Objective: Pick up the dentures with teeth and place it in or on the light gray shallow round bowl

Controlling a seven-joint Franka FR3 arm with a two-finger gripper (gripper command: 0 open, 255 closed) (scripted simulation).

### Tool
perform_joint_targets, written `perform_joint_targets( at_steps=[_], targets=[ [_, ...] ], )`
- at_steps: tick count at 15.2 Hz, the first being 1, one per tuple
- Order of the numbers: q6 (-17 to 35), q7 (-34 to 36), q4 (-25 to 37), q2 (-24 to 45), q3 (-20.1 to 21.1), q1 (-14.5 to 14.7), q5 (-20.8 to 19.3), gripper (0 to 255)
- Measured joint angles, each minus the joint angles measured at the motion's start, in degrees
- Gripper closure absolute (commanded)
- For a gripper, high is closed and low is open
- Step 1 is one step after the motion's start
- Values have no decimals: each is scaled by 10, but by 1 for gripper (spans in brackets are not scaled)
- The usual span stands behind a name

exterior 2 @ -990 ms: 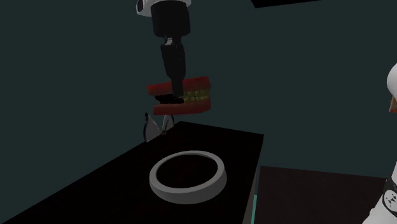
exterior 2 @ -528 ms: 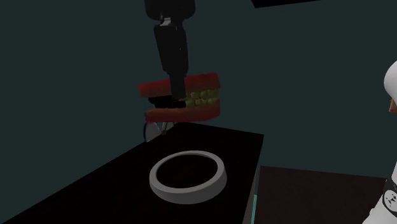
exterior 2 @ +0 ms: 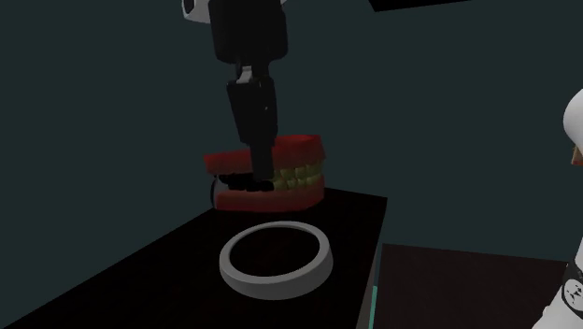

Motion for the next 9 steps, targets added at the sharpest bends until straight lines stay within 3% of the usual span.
perform_joint_targets(
  at_steps=[9],
  targets=[
    [72,-5,-45,27,0,0,2,255]
  ],
)
